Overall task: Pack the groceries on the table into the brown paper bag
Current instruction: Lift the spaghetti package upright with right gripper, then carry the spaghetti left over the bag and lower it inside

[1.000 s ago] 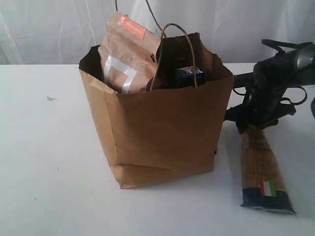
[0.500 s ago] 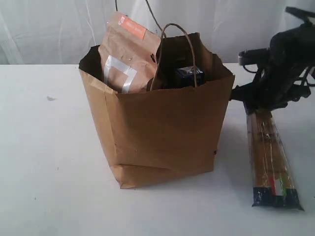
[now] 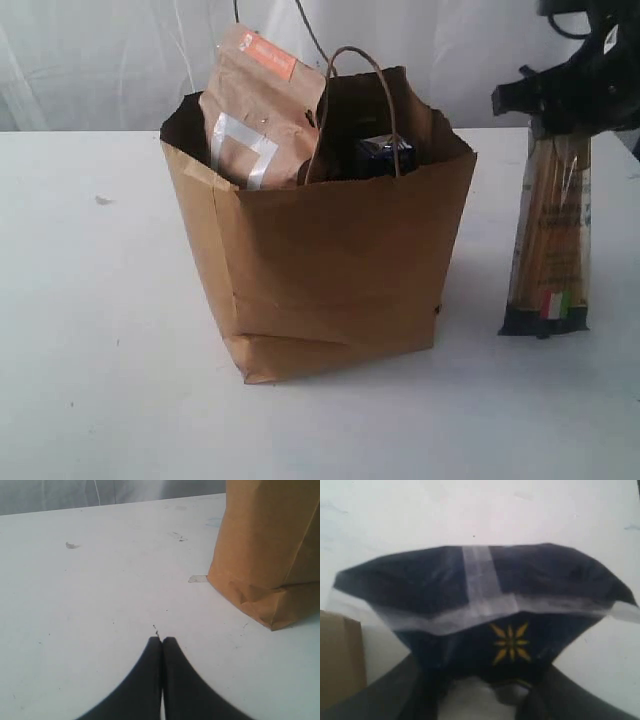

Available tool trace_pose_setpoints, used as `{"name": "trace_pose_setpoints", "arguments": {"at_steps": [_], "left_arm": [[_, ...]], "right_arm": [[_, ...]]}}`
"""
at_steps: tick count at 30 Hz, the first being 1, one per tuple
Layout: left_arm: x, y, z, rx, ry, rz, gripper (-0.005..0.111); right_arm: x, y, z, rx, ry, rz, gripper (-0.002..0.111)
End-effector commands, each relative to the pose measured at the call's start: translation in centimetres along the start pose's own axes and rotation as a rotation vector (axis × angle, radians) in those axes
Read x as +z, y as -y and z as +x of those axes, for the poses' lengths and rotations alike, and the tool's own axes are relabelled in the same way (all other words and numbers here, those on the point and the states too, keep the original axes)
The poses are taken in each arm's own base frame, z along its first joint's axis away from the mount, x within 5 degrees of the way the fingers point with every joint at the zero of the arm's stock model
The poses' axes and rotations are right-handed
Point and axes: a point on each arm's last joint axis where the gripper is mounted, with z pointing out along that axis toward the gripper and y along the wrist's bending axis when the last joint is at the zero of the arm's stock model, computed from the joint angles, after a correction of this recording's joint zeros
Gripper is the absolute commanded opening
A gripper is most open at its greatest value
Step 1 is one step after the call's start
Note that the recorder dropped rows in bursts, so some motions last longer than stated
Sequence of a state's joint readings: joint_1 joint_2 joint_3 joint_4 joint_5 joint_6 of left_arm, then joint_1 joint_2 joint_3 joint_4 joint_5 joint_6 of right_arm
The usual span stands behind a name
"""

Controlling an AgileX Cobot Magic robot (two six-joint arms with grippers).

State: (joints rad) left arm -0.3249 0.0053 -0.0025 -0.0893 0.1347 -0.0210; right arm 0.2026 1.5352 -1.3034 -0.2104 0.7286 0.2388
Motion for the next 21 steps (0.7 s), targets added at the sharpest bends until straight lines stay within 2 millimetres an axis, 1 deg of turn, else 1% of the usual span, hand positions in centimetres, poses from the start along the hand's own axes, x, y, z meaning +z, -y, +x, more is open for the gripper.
{"name": "trace_pose_setpoints", "arguments": {"at_steps": [1, 2, 3, 4, 5, 6, 7, 8, 9, 10, 12, 14, 16, 18, 20, 21], "left_arm": [[0.0, 0.0, 0.0, -0.011, 0.004, 0.001, 0.0], [0.0, 0.0, 0.0, -0.011, 0.004, 0.001, 0.0], [0.0, 0.0, 0.0, -0.011, 0.004, 0.001, 0.0], [0.0, 0.0, 0.0, -0.011, 0.004, 0.001, 0.0], [0.0, 0.0, 0.0, -0.011, 0.004, 0.001, 0.0], [0.0, 0.0, 0.0, -0.011, 0.004, 0.001, 0.0], [0.0, 0.0, 0.0, -0.011, 0.004, 0.001, 0.0], [0.0, 0.0, 0.0, -0.011, 0.004, 0.001, 0.0], [0.0, 0.0, 0.0, -0.011, 0.004, 0.001, 0.0], [0.0, 0.0, 0.0, -0.011, 0.004, 0.001, 0.0], [0.0, 0.0, 0.0, -0.011, 0.004, 0.001, 0.0], [0.0, 0.0, 0.0, -0.011, 0.004, 0.001, 0.0], [0.0, 0.0, 0.0, -0.011, 0.004, 0.001, 0.0], [0.0, 0.0, 0.0, -0.011, 0.004, 0.001, 0.0], [0.0, 0.0, 0.0, -0.011, 0.004, 0.001, 0.0], [0.0, 0.0, 0.0, -0.011, 0.004, 0.001, 0.0]], "right_arm": [[-4.3, -0.7, -0.7, -0.036, 0.132, -0.036, 0.0], [-4.9, -0.8, -0.7, -0.04, 0.146, -0.041, 0.0], [-6.2, -1.0, -0.8, -0.045, 0.178, -0.053, 0.0], [-6.8, -1.2, -0.7, -0.048, 0.189, -0.06, 0.0], [-8.4, -1.3, -0.7, -0.051, 0.232, -0.073, 0.0], [-9.1, -1.3, -0.7, -0.053, 0.252, -0.08, 0.0], [-11.0, -1.3, -0.7, -0.057, 0.308, -0.094, 0.0], [-11.9, -1.2, -0.6, -0.067, 0.331, -0.097, 0.0], [-13.7, -1.0, -0.4, -0.07, 0.378, -0.104, 0.0], [-14.4, -0.9, -0.5, -0.069, 0.393, -0.104, 0.0], [-17.8, -0.1, -0.9, -0.069, 0.479, -0.104, 0.0], [-20.1, 0.3, -1.6, -0.062, 0.533, -0.104, 0.0], [-22.2, 0.5, -2.4, -0.076, 0.579, -0.114, 0.0], [-23.7, 0.5, -3.0, -0.068, 0.624, -0.136, 0.0], [-24.8, 0.3, -3.6, -0.072, 0.66, -0.176, 0.0], [-25.1, 0.2, -3.8, -0.074, 0.669, -0.193, 0.0]]}}
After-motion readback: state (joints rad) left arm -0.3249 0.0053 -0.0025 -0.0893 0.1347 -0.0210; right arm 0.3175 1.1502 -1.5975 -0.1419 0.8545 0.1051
